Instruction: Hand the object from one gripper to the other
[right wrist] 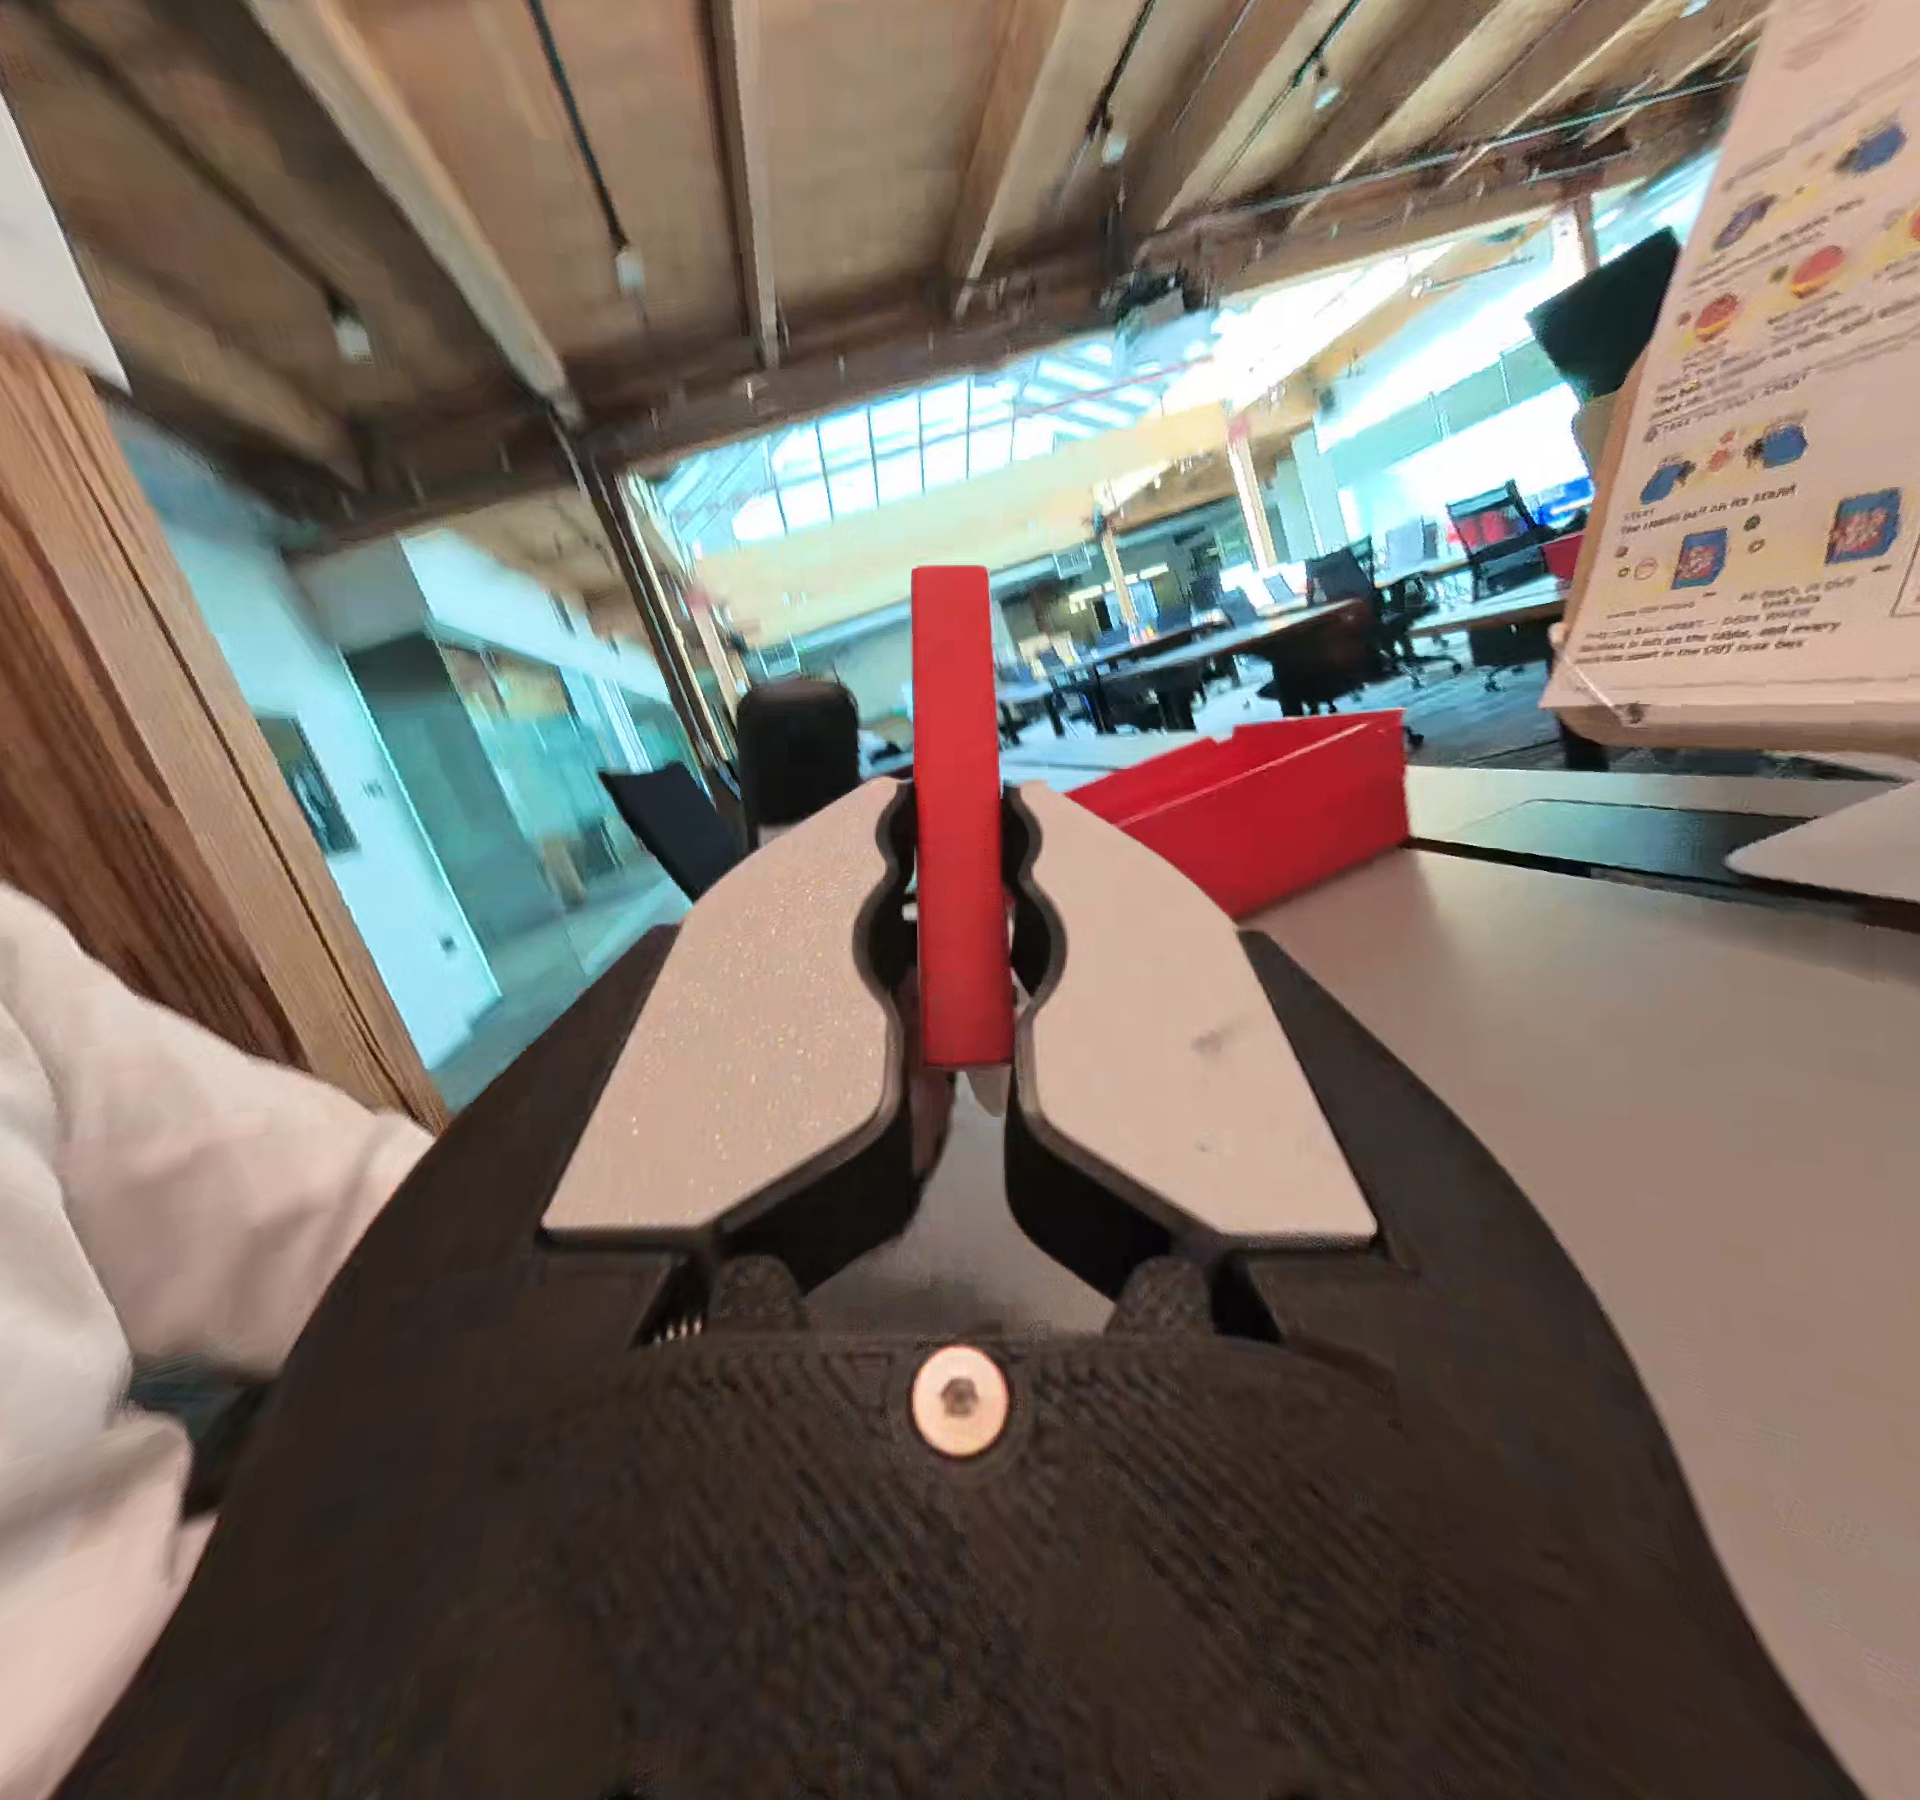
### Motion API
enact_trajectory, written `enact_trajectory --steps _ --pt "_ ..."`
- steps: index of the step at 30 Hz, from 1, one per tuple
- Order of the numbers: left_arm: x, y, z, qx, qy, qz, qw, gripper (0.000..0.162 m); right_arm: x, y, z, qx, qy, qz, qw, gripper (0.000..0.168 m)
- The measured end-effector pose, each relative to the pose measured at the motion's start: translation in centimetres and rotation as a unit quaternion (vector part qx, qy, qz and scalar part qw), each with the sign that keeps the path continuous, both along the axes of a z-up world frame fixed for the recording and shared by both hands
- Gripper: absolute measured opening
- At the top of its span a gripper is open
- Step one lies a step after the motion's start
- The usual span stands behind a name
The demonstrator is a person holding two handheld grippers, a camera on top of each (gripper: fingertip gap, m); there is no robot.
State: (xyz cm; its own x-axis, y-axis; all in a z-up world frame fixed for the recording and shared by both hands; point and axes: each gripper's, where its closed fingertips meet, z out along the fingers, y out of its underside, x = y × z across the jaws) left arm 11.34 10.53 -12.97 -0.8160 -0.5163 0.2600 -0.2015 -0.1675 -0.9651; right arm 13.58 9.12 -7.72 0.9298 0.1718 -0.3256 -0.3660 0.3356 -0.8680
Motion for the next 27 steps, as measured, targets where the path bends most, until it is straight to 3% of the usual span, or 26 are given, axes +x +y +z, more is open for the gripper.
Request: enact_trajectory --steps 5,8,12,14,17,20,24,27 --pt "-0.1 -1.4 0.4 -0.099 0.033 -0.029 0.994 0.029 -1.2 1.1 -0.2 0.044 0.042 0.040 0.997 0.015" --pt "-0.2 -1.6 0.3 -0.099 0.027 -0.034 0.994 0.016 -1.5 1.8 -0.7 0.035 0.031 0.029 0.998 0.015" --pt "0.0 -1.2 -0.5 -0.065 0.042 -0.035 0.996 0.015 -1.4 2.1 -1.4 -0.012 -0.003 0.012 1.000 0.016" --pt "0.2 -0.7 -1.3 -0.025 0.052 -0.027 0.998 0.016 -1.0 1.9 -2.0 -0.052 -0.037 -0.007 0.998 0.016" --pt "0.2 0.3 -3.1 0.065 0.085 -0.018 0.994 0.016 -0.4 1.3 -2.5 -0.110 -0.096 -0.039 0.989 0.030" --pt "1.0 2.0 -4.9 0.178 0.093 0.046 0.979 0.016 -0.3 1.4 -3.3 -0.163 -0.131 -0.055 0.976 0.039" --pt "2.3 3.0 -5.4 0.266 0.063 0.147 0.951 0.015 0.9 2.8 -4.4 -0.198 -0.098 -0.132 0.966 0.051" --pt "3.1 3.5 -5.4 0.344 0.007 0.229 0.910 0.015 1.0 3.8 -5.0 -0.203 -0.070 -0.169 0.962 0.057"
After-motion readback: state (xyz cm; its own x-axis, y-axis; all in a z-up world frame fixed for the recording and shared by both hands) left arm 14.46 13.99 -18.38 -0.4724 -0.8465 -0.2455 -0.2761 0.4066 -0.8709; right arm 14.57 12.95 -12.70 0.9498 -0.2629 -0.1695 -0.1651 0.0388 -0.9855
